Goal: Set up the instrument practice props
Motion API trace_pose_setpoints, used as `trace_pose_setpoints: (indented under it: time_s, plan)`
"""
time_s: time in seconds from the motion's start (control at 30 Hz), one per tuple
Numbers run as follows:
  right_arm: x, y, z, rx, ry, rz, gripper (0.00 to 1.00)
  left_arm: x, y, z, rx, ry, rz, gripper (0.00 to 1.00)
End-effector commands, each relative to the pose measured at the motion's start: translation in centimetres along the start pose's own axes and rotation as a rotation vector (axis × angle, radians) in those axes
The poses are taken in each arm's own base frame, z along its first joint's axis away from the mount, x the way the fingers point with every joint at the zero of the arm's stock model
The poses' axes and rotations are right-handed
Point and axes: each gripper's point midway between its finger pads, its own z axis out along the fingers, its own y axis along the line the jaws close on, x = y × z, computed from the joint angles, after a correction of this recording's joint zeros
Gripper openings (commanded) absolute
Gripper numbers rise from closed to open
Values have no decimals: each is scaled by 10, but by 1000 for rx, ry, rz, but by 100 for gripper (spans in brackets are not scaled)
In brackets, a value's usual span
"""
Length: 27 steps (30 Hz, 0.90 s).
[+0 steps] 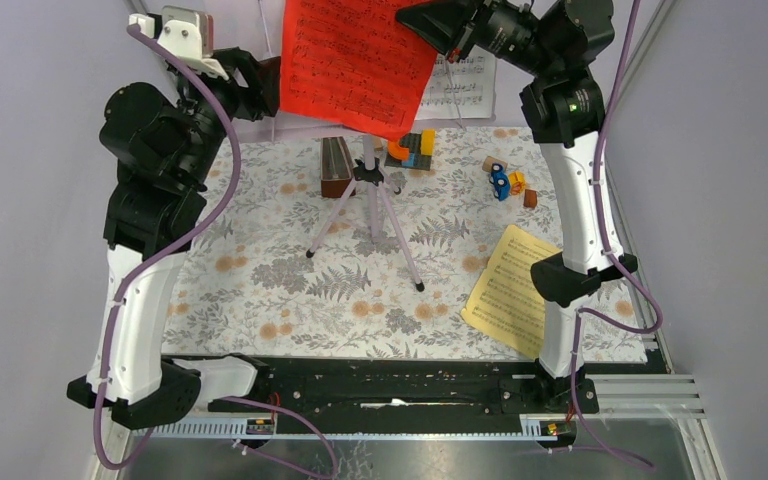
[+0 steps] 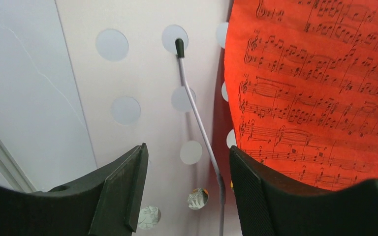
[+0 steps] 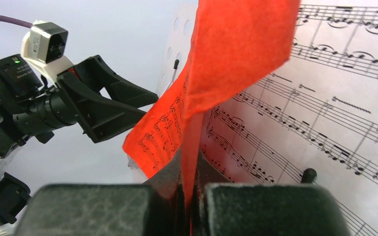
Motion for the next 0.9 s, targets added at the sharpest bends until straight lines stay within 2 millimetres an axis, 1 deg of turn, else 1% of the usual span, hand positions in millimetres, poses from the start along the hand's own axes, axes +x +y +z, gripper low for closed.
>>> trace_pose_setpoints:
  time_s: [0.0, 0.23, 0.5, 0.63, 0.87]
  plan:
    - [-19, 15, -3, 0, -41, -60, 0, -43, 9, -7, -48, -130, -30, 65]
    - [-21, 17, -5, -2, -38, -84, 0, -46, 7, -8, -40, -136, -34, 63]
    - [-32, 28, -13, -2, -44, -146, 0, -46, 8, -5, -42, -139, -33, 63]
    - [-36, 32, -15, 3, -48, -157, 0, -46, 5, -3, -27, -140, -35, 63]
    - [-35, 31, -12, -6, -56, -139, 0, -41, 1, 5, -16, -133, -70, 58]
